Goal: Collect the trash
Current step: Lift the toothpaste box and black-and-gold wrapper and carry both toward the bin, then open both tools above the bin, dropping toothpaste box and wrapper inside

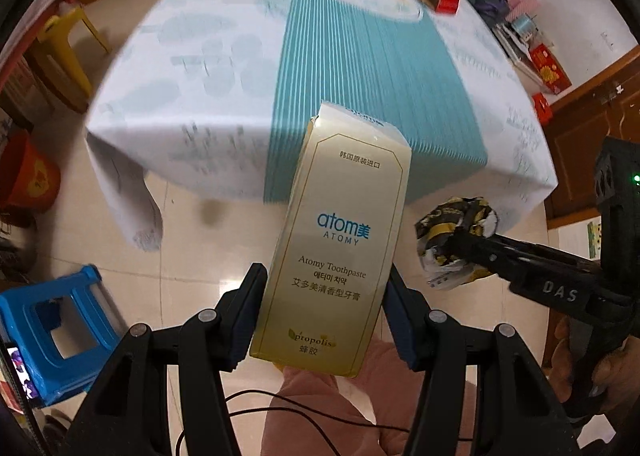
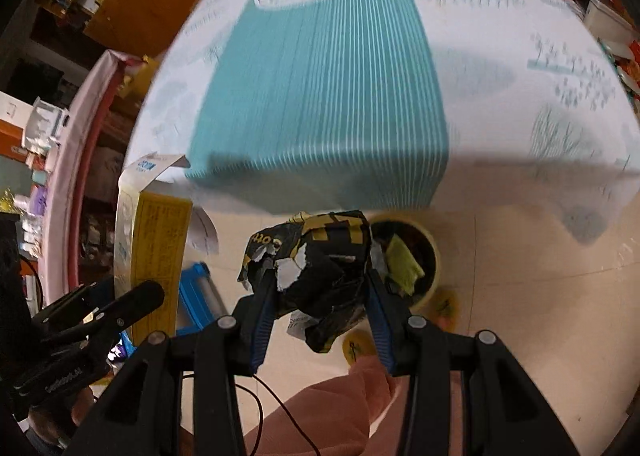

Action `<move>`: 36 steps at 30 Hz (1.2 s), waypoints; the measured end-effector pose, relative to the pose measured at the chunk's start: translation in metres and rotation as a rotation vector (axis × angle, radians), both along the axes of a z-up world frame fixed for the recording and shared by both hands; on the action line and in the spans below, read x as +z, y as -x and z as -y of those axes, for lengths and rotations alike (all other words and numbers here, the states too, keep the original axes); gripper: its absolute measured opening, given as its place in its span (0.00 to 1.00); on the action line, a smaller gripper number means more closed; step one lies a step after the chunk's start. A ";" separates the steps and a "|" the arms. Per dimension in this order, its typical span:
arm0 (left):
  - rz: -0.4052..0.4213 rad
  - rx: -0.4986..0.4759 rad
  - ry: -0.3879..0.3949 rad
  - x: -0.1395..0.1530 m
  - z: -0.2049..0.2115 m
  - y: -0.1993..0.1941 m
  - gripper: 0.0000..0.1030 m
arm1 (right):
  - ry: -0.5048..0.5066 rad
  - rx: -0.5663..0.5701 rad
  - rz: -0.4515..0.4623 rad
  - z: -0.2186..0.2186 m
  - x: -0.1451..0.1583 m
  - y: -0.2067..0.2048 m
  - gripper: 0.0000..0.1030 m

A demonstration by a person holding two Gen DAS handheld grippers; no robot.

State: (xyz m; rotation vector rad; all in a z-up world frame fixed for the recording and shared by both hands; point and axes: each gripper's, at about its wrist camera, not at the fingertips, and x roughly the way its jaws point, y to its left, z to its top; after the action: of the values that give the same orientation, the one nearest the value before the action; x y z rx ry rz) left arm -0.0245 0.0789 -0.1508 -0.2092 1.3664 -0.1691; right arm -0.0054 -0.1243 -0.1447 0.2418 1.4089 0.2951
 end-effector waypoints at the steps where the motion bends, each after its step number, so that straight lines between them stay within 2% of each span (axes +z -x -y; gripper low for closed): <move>1: -0.011 0.000 0.002 -0.008 0.002 0.001 0.54 | 0.007 0.002 -0.010 -0.001 -0.006 0.003 0.42; 5: -0.060 0.000 0.003 -0.051 0.012 0.006 0.54 | 0.044 0.011 -0.065 -0.004 -0.054 0.004 0.42; 8: -0.078 -0.002 -0.003 -0.092 0.024 0.008 0.54 | 0.093 0.031 -0.074 -0.005 -0.092 0.006 0.42; 12: -0.142 0.007 0.004 -0.160 0.039 0.010 0.54 | 0.110 0.029 -0.107 0.002 -0.146 0.007 0.42; 16: -0.179 0.002 0.001 -0.216 0.056 0.008 0.54 | 0.113 0.017 -0.145 0.012 -0.205 0.007 0.42; 22: -0.176 -0.023 -0.021 -0.284 0.083 -0.004 0.54 | 0.115 -0.040 -0.177 0.029 -0.289 0.002 0.42; 28: -0.112 -0.014 -0.071 -0.323 0.089 -0.024 0.54 | 0.086 -0.056 -0.180 0.034 -0.335 -0.011 0.45; 29: -0.114 -0.002 -0.068 -0.328 0.088 -0.026 0.56 | 0.078 -0.057 -0.187 0.034 -0.341 -0.012 0.45; 31: -0.127 0.015 -0.048 -0.336 0.087 -0.033 0.66 | 0.045 -0.068 -0.210 0.038 -0.350 -0.015 0.50; 32: -0.129 0.022 -0.045 -0.339 0.085 -0.036 0.76 | 0.038 -0.071 -0.218 0.038 -0.353 -0.017 0.52; 33: -0.125 0.036 -0.045 -0.340 0.083 -0.038 0.81 | 0.037 -0.073 -0.222 0.037 -0.354 -0.018 0.57; 34: -0.123 0.044 -0.041 -0.341 0.078 -0.041 0.83 | 0.053 -0.080 -0.212 0.037 -0.355 -0.020 0.61; 36: -0.123 0.065 -0.042 -0.342 0.073 -0.043 0.94 | 0.059 -0.089 -0.196 0.038 -0.355 -0.021 0.65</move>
State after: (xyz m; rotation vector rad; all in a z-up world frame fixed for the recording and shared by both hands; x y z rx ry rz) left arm 0.0188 0.0054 -0.4926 -0.2311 1.4818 -0.0740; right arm 0.0152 -0.1621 -0.4992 0.2897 1.5927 0.1592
